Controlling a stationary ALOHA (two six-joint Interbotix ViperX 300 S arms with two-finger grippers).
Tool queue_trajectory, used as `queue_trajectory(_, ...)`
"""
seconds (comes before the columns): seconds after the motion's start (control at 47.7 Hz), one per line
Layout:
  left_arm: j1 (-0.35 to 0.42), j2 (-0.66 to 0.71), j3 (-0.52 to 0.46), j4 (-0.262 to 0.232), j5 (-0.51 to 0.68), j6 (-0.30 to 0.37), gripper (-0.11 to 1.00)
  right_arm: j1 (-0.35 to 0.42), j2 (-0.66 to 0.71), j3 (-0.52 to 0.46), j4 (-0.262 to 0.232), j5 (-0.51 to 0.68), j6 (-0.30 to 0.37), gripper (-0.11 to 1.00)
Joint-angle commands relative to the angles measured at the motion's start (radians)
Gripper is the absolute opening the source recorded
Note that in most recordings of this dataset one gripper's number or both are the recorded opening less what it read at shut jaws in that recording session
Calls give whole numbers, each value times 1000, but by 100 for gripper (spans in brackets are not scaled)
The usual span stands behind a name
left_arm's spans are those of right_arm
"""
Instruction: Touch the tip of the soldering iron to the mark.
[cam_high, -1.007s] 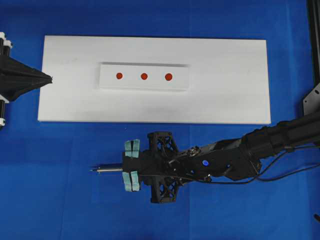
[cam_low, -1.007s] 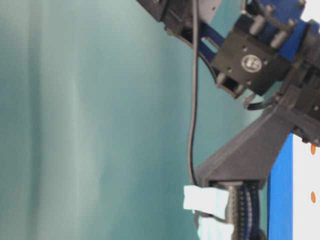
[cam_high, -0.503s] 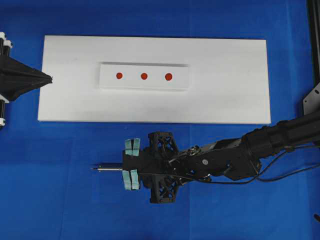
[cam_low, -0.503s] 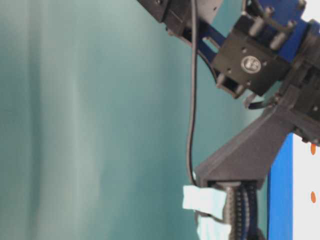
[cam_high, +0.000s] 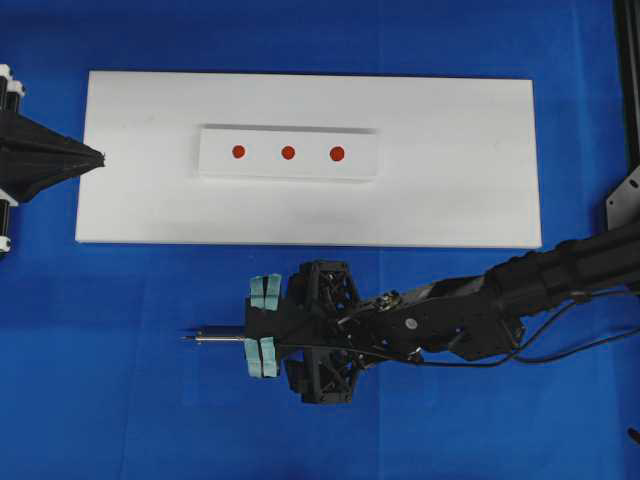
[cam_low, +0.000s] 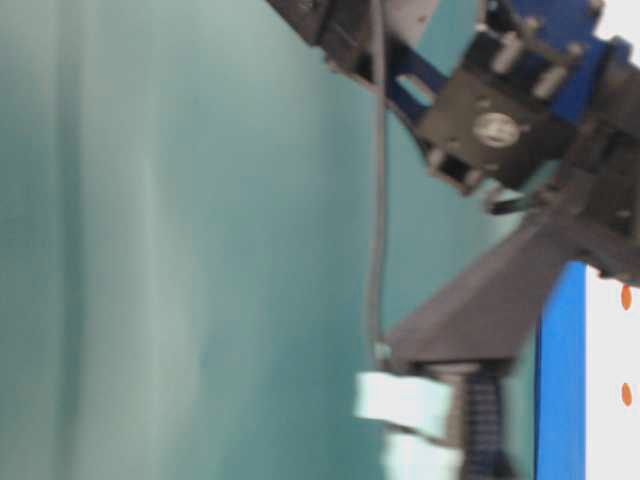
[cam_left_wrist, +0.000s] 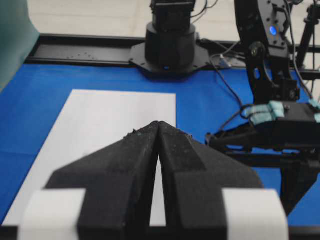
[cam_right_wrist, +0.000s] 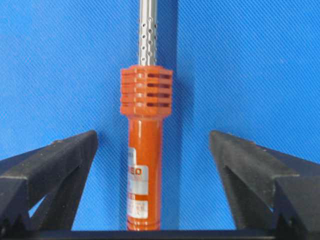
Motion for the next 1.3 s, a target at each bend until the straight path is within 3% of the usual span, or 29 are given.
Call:
queue_trajectory(0.0,0,8,-9,0,-6,-2,0,12,-87,-20,0,14,-2,89)
queue_trajectory(0.294,-2,5,-11,0,-5,-2,0,26,-258,-20,-12,190,-5,88)
queue_trajectory(0.545,-2,5,-11,0,-6,-2,0,5,-264,-20,-48,199,-6,88)
queue_trajectory(0.818,-2,6,-9,0,-6,-9,0,-133,-278,-6,-91,199,-32,88)
queue_trajectory(1.049,-2,8,-9,0,-5,-15,0,-284,-284,-2,-89,193,-138,88)
queue_trajectory(1.279,-2,8,-9,0,-3,-17,0,-325,-311,20,-86,172,-173,88)
